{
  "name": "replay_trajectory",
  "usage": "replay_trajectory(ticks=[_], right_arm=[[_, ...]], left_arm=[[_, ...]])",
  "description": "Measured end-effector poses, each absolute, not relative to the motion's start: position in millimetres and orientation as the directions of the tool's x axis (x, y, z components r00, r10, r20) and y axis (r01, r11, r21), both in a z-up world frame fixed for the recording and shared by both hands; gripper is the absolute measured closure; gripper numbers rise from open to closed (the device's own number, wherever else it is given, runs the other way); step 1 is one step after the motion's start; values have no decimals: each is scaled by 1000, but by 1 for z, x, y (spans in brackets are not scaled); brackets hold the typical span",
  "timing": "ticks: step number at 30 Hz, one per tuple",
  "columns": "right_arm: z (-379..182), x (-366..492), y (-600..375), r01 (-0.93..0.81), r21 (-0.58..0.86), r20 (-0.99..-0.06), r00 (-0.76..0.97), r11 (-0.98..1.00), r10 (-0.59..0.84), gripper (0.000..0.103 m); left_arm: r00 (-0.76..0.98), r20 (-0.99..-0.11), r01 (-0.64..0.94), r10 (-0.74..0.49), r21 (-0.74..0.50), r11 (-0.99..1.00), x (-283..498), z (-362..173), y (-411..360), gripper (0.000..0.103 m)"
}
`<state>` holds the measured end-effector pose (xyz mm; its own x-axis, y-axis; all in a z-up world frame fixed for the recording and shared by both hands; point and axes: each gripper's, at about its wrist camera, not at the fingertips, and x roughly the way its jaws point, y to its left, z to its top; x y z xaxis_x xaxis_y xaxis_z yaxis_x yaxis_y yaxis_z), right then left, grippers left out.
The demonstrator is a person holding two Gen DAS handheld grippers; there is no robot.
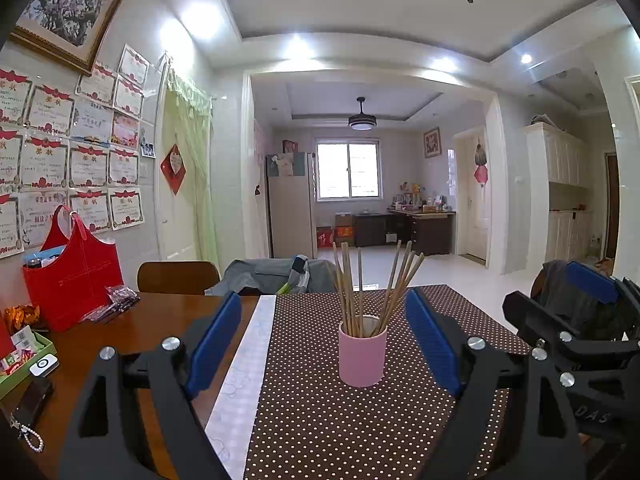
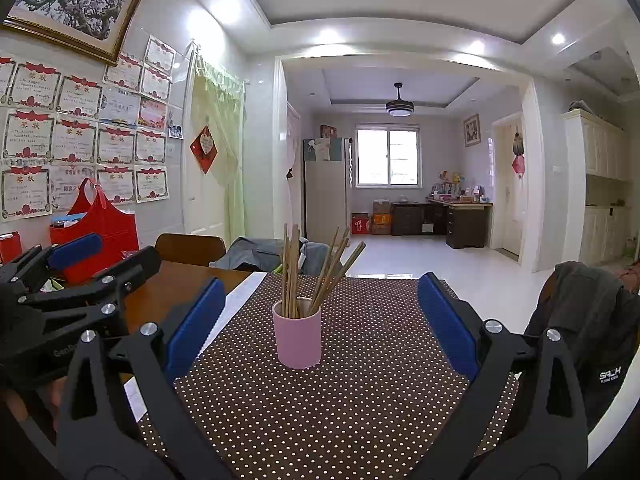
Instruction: Organize utensils
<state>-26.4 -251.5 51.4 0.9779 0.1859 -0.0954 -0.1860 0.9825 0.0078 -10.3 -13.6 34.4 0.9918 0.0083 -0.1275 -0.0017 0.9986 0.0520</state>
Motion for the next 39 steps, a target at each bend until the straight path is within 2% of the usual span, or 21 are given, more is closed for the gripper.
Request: replay_trajectory(ticks=[39], right_arm=[[47, -24, -249, -203, 42, -121, 971, 978, 207, 8]], left_arm=[[991, -131, -3, 11, 59, 998, -12, 36, -14, 21]])
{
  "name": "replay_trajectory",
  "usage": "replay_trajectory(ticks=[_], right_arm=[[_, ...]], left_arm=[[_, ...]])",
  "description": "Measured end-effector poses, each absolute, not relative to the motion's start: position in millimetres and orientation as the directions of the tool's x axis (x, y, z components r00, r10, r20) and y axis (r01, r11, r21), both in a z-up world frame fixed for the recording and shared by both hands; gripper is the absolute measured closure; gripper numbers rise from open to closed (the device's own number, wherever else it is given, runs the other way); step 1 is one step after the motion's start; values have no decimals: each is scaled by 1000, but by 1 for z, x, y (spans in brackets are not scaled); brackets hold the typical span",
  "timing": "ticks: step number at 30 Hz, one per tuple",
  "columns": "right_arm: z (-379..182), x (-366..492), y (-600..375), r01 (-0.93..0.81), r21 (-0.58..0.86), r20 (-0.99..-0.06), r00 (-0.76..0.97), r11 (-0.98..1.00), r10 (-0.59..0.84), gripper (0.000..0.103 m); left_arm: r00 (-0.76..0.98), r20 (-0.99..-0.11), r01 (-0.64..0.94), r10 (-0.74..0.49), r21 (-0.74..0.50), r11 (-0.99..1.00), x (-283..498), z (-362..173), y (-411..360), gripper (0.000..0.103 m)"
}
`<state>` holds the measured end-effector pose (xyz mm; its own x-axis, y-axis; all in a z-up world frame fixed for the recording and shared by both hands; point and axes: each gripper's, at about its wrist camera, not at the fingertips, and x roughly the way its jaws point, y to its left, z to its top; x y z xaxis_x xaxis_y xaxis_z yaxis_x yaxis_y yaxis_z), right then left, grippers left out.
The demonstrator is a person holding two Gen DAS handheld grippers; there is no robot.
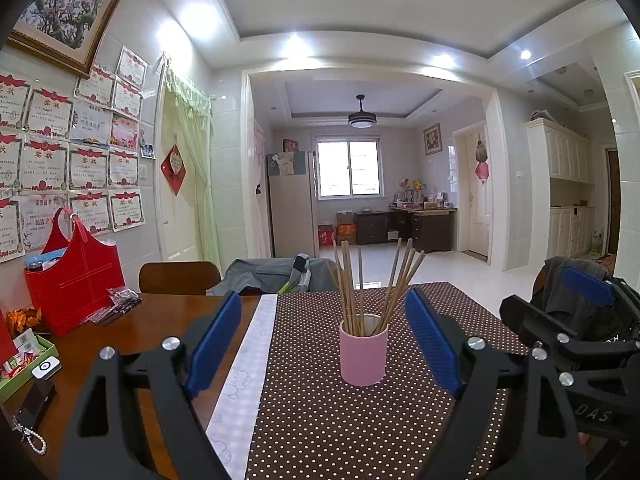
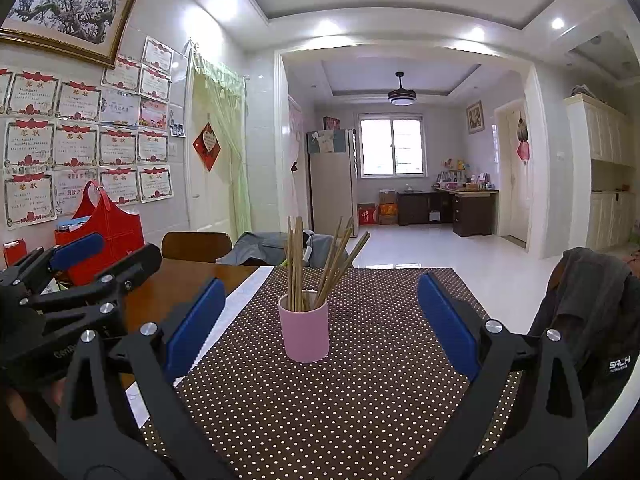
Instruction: Organize utensils
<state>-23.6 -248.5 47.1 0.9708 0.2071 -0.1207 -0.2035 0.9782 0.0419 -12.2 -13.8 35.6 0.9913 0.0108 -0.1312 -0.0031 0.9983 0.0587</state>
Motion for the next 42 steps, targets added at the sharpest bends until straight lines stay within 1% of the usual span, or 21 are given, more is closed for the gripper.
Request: replay_trajectory(ticks=[42], right_arm=[[44, -21, -249, -210, 64, -148, 965, 976, 217, 8]], left_arm=[[989, -147, -3, 12, 58, 998, -12, 36, -7, 21]])
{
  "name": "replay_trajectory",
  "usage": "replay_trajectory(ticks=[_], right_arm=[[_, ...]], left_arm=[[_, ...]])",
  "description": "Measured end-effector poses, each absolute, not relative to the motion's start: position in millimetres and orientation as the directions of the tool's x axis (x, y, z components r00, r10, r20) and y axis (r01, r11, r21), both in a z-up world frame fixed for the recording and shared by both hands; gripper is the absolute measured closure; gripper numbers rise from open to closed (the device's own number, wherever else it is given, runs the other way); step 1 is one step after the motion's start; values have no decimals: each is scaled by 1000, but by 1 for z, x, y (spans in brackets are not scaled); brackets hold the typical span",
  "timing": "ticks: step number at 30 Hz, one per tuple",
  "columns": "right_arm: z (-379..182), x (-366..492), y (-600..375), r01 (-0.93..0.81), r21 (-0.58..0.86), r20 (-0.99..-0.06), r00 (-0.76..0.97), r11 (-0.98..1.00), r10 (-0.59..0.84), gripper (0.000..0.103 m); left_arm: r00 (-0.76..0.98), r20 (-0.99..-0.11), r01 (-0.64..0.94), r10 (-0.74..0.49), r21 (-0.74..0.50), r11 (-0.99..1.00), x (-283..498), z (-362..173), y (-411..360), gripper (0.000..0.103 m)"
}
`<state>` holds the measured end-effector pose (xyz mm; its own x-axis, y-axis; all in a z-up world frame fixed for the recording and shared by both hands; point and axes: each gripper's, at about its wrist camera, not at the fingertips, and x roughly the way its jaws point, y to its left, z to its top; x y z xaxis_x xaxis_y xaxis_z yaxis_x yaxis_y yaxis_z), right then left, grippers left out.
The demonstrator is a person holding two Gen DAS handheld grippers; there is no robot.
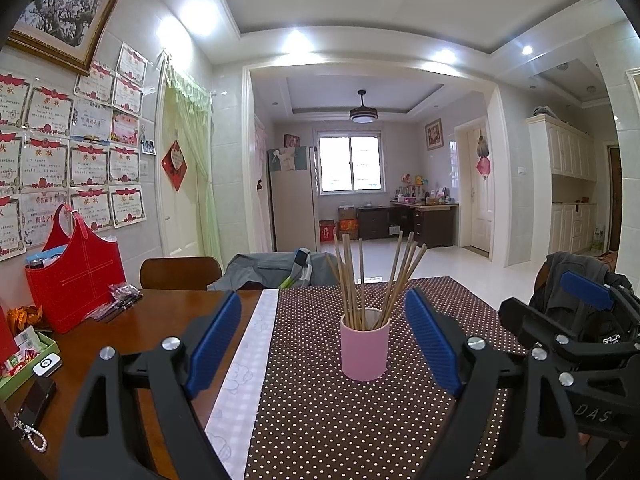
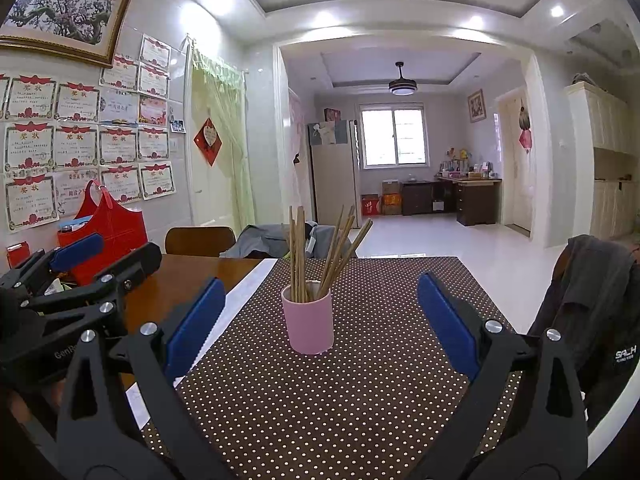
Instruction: Organize utensils
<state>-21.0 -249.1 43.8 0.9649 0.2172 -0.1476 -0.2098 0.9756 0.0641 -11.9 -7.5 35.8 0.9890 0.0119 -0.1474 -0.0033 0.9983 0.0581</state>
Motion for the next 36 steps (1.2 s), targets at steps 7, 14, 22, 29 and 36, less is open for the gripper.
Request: replay_trajectory(ticks=[7, 14, 22, 29, 36], right_arm=[[41, -24, -246, -211, 69, -153, 964, 975, 220, 8], [39, -23, -246, -213, 74, -160, 962, 974, 223, 8], [38, -21, -248, -215, 85, -171, 959, 973, 227, 8], [38, -21, -247, -216, 89, -177, 957, 972, 229, 8], [33, -15, -248, -216, 98, -196, 953, 971, 231, 8]], left_arm=[[988, -153, -2, 11, 55, 998, -13, 33, -5, 21], [988, -156, -2, 11, 55, 998, -13, 32, -3, 21], [987, -160, 0, 9, 55, 998, -14, 30, -1, 21], [986, -164, -1, 10, 56, 998, -12, 29, 1, 21], [983, -185, -1, 12, 57, 998, -5, 23, 2, 21]])
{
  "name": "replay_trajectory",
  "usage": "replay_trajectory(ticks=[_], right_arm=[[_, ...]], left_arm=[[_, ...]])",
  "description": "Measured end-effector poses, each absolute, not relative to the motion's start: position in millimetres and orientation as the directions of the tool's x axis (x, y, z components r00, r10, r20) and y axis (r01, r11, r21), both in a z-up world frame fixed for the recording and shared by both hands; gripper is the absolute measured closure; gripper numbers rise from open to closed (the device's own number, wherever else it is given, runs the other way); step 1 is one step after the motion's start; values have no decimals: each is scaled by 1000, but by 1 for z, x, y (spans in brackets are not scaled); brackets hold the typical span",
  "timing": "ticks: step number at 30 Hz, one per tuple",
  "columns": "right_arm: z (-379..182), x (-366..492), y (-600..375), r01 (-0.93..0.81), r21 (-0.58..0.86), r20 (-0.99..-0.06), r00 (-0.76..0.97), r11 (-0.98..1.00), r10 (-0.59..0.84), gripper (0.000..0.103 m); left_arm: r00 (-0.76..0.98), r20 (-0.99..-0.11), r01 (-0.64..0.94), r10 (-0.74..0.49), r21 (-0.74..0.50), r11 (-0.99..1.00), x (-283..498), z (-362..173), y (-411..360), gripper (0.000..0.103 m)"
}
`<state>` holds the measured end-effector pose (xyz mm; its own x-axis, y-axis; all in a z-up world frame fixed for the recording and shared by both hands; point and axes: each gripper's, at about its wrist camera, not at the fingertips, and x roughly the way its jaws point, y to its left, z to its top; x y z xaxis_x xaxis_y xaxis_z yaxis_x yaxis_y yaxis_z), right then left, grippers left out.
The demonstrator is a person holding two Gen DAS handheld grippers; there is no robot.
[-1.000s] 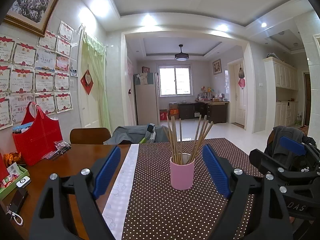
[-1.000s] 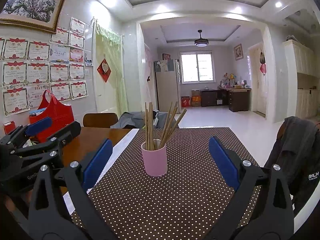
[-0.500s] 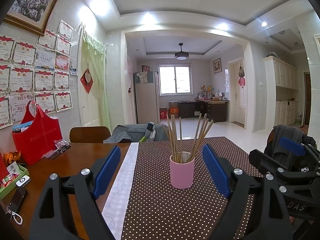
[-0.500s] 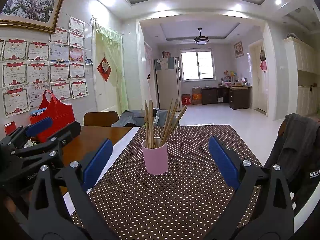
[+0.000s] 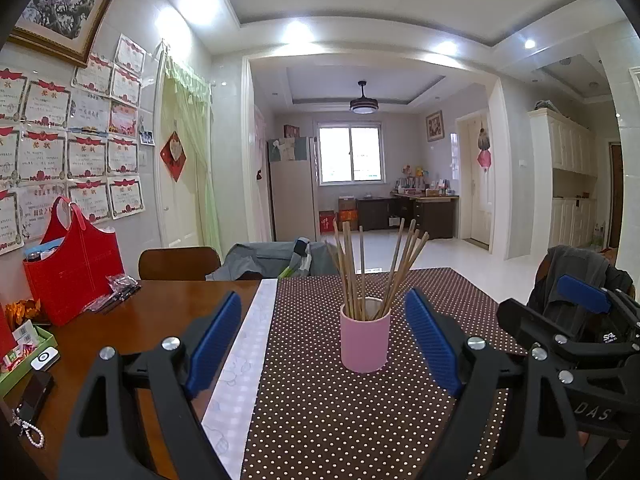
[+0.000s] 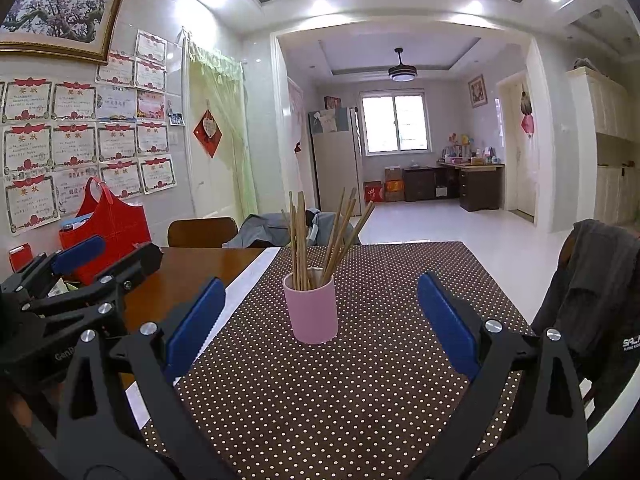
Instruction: Organize utensils
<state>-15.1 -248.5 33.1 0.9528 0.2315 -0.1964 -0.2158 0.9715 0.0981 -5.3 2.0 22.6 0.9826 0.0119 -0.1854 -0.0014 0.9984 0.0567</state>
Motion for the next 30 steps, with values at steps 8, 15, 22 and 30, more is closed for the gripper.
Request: replay_trajectory(ticks=[8, 15, 22, 30], right_arm=[[32, -8, -251, -218, 117, -217, 946, 969, 239, 8], [30, 0, -253, -221, 128, -228, 942, 967, 245, 8], [28, 9, -254, -224, 135, -238, 938, 965, 251, 8], [23, 24, -255, -221, 144, -259, 932, 965, 253, 8]], left_arm=[[978, -207, 0, 14, 66, 998, 1, 21, 0, 21], [977, -211, -3, 17, 68, 998, 4, 20, 0, 21], [975, -221, -9, 25, 72, 997, 12, 19, 1, 21], [970, -242, -9, 27, 76, 997, 28, 16, 1, 21]])
